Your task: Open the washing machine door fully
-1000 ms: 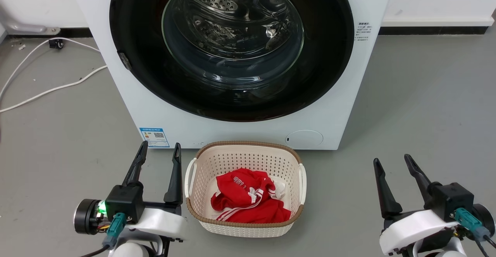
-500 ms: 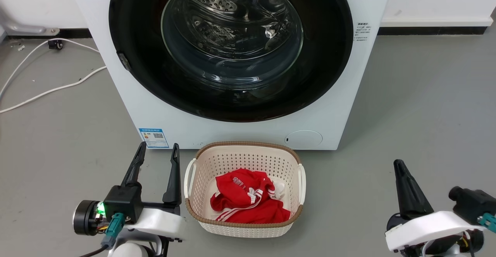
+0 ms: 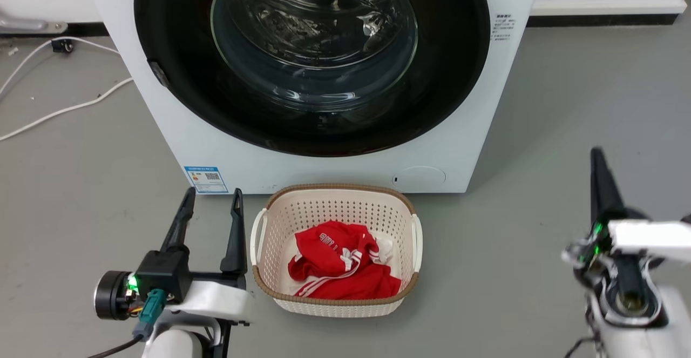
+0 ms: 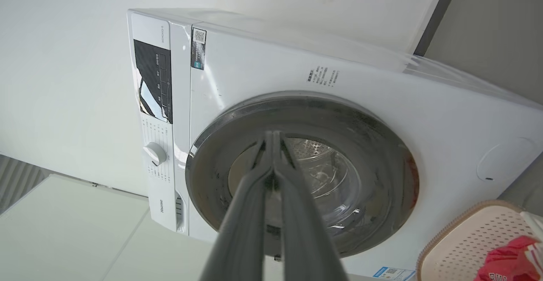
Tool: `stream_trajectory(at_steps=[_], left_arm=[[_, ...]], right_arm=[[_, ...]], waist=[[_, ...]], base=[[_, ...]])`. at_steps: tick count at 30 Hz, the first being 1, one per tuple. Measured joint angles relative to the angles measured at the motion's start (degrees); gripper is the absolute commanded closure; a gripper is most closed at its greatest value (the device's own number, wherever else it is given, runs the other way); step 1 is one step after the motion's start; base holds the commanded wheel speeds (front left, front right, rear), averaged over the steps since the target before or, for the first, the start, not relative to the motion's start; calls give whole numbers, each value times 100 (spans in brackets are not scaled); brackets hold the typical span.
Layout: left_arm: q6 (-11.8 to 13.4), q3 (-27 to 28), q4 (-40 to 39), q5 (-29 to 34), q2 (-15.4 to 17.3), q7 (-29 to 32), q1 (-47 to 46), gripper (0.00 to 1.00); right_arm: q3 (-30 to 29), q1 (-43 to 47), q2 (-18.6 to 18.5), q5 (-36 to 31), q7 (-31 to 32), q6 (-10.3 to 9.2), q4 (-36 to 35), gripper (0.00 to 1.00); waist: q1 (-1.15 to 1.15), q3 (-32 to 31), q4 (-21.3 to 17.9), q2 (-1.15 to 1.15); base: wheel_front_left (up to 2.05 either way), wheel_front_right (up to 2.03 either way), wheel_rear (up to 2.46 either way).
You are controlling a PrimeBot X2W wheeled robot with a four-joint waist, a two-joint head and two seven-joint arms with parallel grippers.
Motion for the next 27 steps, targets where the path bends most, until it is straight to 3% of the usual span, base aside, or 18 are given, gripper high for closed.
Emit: stream_trajectory(at_steps=[11,21,27], left_arm=[[-10,48,-147,66,-4,0,-391,0],[-74,22,-218,93,-7,0,-783,0],[-98,20,-269,116,-7,0,-970,0]], right_arm=[[-468,-2293,-354,533,558,0,829,100],[-287,-4391,-1076,-132,989,0,2009,100],[14,-5575,-1273,-579,1782,0,2896,100]], waist=[[1,598,-9,0],[1,1146,31,0],[1,1456,76,0]], base=[[0,0,0],[0,0,0],[0,0,0]])
